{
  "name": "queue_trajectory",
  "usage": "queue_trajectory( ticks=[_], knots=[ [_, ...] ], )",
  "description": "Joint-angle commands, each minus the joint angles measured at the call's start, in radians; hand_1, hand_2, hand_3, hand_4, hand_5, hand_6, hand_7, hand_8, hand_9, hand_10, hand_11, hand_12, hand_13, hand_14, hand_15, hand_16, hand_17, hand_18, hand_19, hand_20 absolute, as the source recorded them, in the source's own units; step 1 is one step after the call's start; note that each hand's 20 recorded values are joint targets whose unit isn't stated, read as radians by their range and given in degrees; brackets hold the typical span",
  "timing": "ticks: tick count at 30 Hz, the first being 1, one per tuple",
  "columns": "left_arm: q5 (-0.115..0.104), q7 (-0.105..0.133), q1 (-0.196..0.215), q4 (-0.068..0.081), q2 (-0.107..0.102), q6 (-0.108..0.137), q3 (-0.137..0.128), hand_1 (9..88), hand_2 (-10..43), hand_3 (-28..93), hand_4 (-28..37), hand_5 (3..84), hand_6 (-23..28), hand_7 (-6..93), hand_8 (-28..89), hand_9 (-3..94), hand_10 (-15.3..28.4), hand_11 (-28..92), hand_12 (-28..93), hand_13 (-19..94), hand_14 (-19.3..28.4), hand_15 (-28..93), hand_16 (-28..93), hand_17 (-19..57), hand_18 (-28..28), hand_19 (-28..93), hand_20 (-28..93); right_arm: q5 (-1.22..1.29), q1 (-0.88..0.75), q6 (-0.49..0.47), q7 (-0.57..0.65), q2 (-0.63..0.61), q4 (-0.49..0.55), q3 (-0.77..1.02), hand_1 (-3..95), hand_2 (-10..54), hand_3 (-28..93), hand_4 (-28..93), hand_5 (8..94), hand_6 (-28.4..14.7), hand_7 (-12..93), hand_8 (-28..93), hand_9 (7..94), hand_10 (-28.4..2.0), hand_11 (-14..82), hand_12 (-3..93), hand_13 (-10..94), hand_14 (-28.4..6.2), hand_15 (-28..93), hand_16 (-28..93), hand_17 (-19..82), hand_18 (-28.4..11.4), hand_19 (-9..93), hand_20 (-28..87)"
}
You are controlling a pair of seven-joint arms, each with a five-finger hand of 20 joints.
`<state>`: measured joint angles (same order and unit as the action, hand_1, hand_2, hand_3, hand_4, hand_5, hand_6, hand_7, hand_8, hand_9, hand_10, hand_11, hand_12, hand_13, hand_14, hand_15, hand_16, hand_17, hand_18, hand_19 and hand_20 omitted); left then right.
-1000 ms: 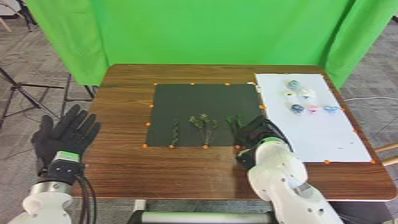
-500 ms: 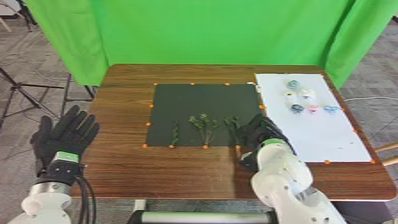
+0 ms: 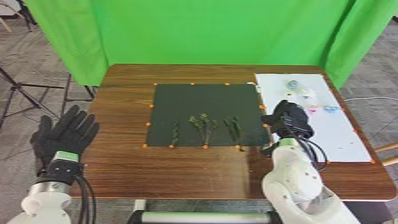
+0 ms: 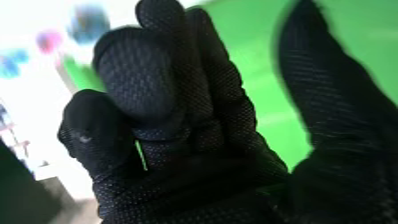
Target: Arrange flowers
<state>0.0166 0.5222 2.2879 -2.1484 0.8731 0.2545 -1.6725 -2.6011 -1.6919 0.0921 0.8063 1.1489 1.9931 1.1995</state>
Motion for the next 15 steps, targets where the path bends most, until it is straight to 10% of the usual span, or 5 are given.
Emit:
queue_trajectory(
  ticks=[1, 4, 15],
  knots=[
    [0.015, -0.021, -0.007, -0.004, -0.003, -0.028, 0.001, 28.1, 17.5, 73, -28.3, 46.3, 7.6, 18.2, -11, 42.4, 14.9, 28, 12, 32, 15.7, 52, -8, -4.0, 13.9, 39, 11, 0.086, -0.018, -0.093, -0.183, -0.04, -0.076, 0.173, 42.9, -9.4, 80, -23, 50.9, -5.7, 17, -12, 50.1, -14.4, 11.1, 14.0, 69, -9.6, 65, 26, 46, -17.7, 93, 42],
    [0.066, -0.04, 0.001, -0.016, -0.008, -0.057, -0.007, 28.0, 17.4, 73, -28.3, 46.0, 7.5, 18.0, -10, 42.2, 14.9, 28, 12, 32, 15.7, 52, -8, -4.0, 13.9, 39, 11, 0.12, 0.001, -0.224, -0.2, -0.043, -0.11, 0.209, 41.9, -9.5, 81, -25, 44.7, -6.4, 15, -11, 44.0, -13.8, 9.4, 13.2, 67, -10.9, 67, 25, 44, -19.4, 93, 39],
    [0.094, -0.048, -0.057, -0.01, -0.005, -0.079, 0.025, 28.0, 17.0, 73, -28.3, 45.8, 7.4, 17.5, -10, 41.8, 14.8, 28, 12, 32, 15.7, 52, -8, -4.1, 13.9, 39, 11, 0.139, 0.051, -0.181, -0.199, -0.063, -0.175, 0.208, 40.6, -9.5, 81, -28, 35.7, -6.6, 15, -11, 33.0, -13.6, 11.9, 9.6, 61, -13.5, 69, 22, 41, -21.3, 93, 32]
  ],
)
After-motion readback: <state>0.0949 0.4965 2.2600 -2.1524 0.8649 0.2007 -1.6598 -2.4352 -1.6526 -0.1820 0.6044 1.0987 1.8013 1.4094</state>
